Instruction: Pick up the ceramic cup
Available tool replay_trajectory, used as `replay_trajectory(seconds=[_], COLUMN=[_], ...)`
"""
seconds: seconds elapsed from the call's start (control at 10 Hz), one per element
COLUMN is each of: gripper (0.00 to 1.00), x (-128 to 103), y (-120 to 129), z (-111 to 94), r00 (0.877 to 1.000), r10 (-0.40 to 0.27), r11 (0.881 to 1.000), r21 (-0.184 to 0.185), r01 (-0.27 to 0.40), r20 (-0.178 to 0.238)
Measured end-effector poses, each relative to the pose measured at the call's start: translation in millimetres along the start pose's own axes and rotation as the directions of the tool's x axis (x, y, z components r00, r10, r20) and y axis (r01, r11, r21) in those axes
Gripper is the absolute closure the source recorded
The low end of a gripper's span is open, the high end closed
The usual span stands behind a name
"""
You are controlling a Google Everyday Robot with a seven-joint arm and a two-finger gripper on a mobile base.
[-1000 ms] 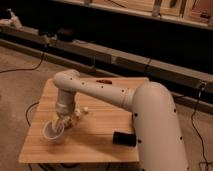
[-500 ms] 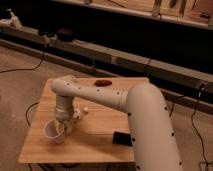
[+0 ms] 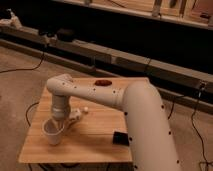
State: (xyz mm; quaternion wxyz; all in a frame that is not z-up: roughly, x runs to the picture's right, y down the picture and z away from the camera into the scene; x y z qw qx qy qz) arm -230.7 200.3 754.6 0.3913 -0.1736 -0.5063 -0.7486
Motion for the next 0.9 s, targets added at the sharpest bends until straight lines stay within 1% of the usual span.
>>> replay_trajectory(seconds=[0.1,0.2,0.3,0.5,0.6,0.7,0.8,0.9], gripper=[1.0,1.0,1.0,1.0,1.0,1.0,1.0,1.0], x=[-1.6,-6.6,-14.9,-32.0,-45.2,-54.2,-63.2,-64.2], y=[-5.6,-18.7,-34.0,-53.7,-63.5,-70.0,-72.6,-71.7], z=[-9.4,-28.0,-44.8,-69.0,-85.2,-96.6,-108.3,-108.8], r00=[1.0,0.999,0.998,0.996,0.995,0.994,0.994,0.995], r10=[-0.011,-0.034,-0.058,-0.086,-0.089,-0.089,-0.071,-0.068], r11=[1.0,0.999,0.997,0.995,0.995,0.995,0.996,0.996], r21=[-0.016,-0.042,-0.048,-0.04,-0.04,-0.042,-0.053,-0.054], r01=[0.011,0.033,0.058,0.087,0.092,0.092,0.075,0.072], r20=[-0.005,-0.007,0.003,0.031,0.053,0.066,0.077,0.078])
